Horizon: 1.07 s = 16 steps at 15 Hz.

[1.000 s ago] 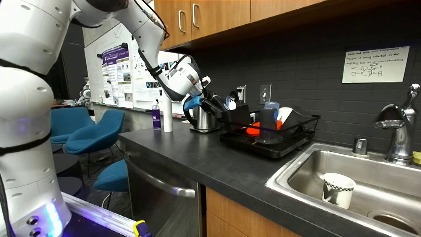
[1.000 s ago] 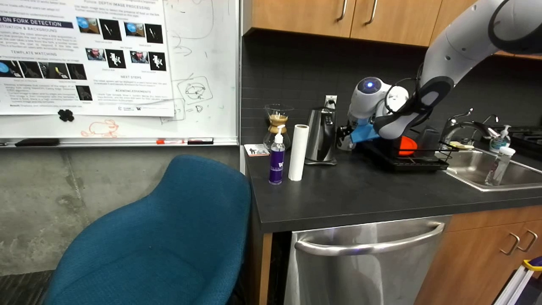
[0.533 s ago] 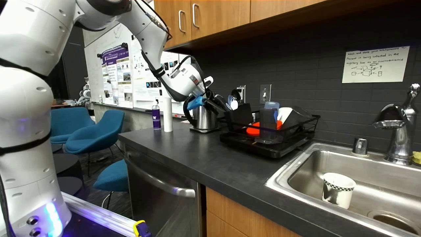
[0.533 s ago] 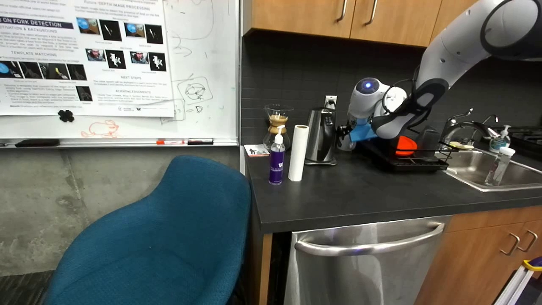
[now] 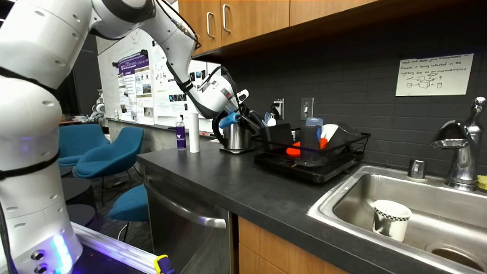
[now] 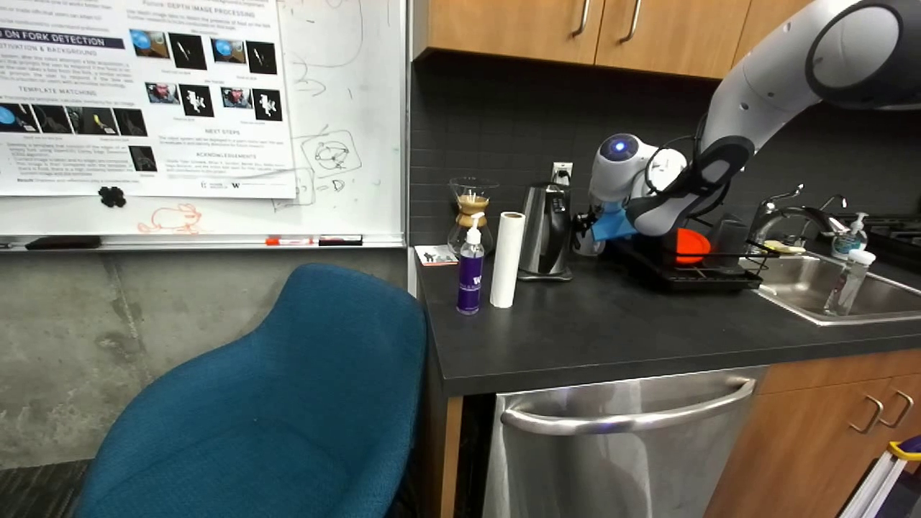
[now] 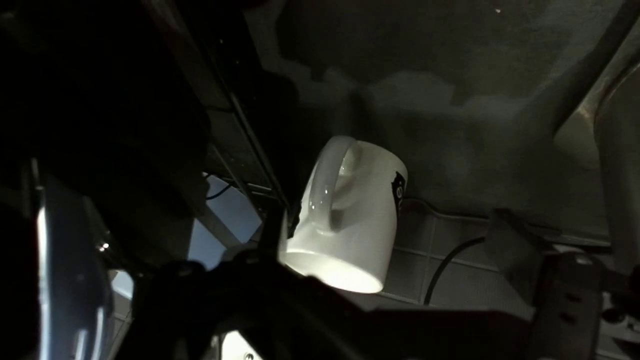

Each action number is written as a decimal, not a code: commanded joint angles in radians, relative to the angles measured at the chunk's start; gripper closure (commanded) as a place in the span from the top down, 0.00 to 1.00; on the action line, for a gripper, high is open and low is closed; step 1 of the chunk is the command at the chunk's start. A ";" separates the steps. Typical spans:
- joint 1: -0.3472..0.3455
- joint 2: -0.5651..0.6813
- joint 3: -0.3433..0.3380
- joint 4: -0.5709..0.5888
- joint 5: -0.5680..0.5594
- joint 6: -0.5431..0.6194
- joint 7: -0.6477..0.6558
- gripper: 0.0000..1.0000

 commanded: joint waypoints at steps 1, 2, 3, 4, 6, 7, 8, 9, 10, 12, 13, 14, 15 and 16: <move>0.005 0.031 -0.001 0.043 0.012 -0.025 0.013 1.00; 0.004 0.036 -0.001 0.047 0.015 -0.022 0.014 1.00; 0.002 0.042 -0.001 0.053 0.018 -0.018 0.013 1.00; 0.002 0.049 -0.001 0.059 0.019 -0.017 0.016 1.00; 0.000 0.065 0.001 0.074 0.022 -0.011 0.020 1.00; 0.000 0.073 0.001 0.082 0.022 -0.011 0.024 1.00; 0.001 0.081 -0.001 0.093 0.021 -0.014 0.028 1.00; 0.000 0.087 -0.002 0.099 0.021 -0.014 0.030 1.00; -0.001 0.093 -0.003 0.106 0.021 -0.015 0.032 1.00; -0.005 0.100 -0.003 0.115 0.024 -0.015 0.033 1.00; -0.008 0.099 -0.001 0.115 0.029 -0.017 0.030 1.00; -0.007 0.081 -0.002 0.086 0.017 -0.009 0.022 1.00; -0.008 0.084 -0.002 0.089 0.020 -0.009 0.022 1.00; -0.008 0.085 -0.002 0.091 0.022 -0.009 0.022 1.00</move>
